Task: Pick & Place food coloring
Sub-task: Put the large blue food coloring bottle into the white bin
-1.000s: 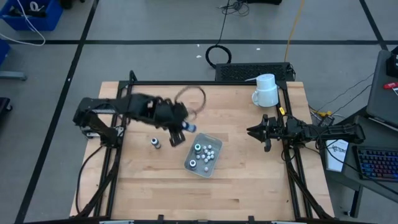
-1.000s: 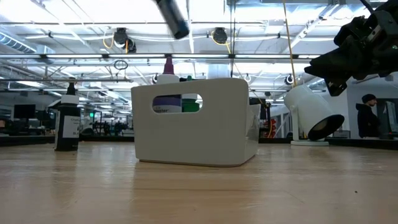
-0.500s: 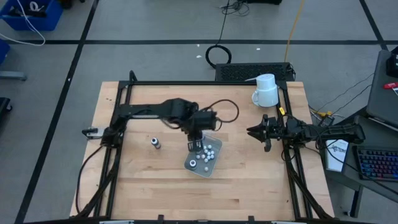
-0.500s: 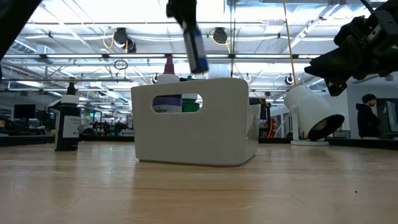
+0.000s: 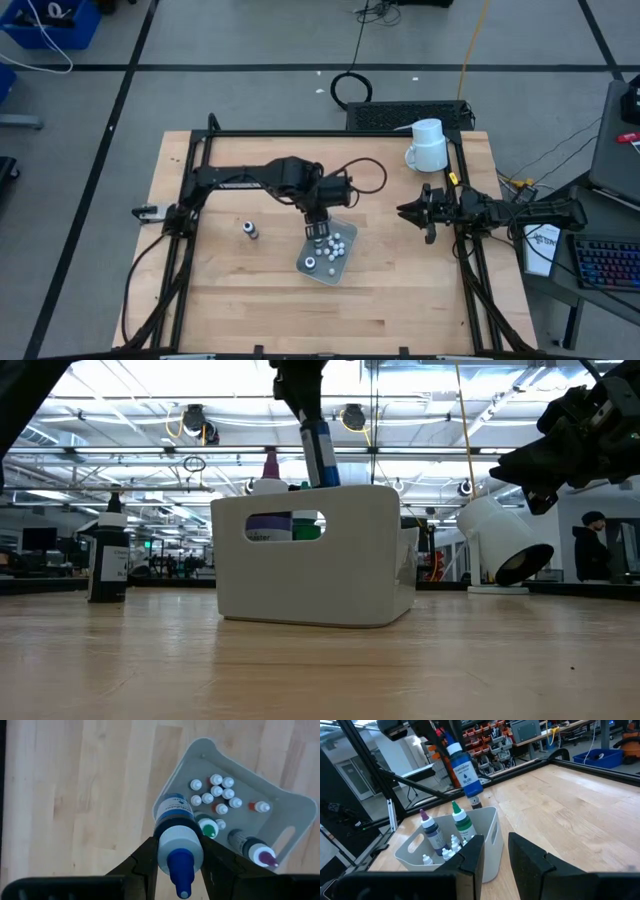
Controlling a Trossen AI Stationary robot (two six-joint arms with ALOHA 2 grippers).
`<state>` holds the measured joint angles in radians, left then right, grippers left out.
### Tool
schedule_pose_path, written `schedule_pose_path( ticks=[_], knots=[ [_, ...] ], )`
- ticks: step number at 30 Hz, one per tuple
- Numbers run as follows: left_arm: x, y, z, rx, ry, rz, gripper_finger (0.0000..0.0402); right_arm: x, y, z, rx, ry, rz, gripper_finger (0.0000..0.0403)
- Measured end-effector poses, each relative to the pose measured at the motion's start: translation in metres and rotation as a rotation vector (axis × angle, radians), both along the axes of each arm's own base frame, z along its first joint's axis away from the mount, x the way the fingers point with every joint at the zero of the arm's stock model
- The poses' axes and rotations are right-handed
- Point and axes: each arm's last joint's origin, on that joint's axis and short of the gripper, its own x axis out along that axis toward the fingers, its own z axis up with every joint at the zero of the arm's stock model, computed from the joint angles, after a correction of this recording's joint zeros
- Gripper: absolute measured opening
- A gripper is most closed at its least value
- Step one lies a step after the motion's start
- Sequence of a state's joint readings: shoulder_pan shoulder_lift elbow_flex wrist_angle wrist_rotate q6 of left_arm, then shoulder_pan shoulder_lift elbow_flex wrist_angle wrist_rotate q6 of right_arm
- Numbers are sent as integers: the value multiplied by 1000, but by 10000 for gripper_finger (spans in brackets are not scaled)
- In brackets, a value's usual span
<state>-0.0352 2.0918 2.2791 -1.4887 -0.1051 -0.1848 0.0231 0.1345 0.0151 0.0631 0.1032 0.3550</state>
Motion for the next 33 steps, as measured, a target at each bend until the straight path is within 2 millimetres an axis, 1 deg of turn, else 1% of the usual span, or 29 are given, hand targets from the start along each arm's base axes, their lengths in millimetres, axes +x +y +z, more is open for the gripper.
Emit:
schedule_pose_path(
  ticks=[4,9,12,20,27,33],
  knots=[
    [5,-1,-10,3,30,-10,119,0,0,0,0,1,0,77],
    [12,-2,-38,2,94,-34,119,0,0,0,0,2,0,77],
    [13,1,-56,-18,126,-31,119,0,0,0,0,2,0,77],
    [13,10,-90,-26,189,1,119,0,0,0,0,3,0,77],
    [14,8,-104,-81,189,-26,119,0,0,0,0,3,0,77],
    [13,8,-107,-92,195,-32,119,0,0,0,0,3,0,77]
  ],
)
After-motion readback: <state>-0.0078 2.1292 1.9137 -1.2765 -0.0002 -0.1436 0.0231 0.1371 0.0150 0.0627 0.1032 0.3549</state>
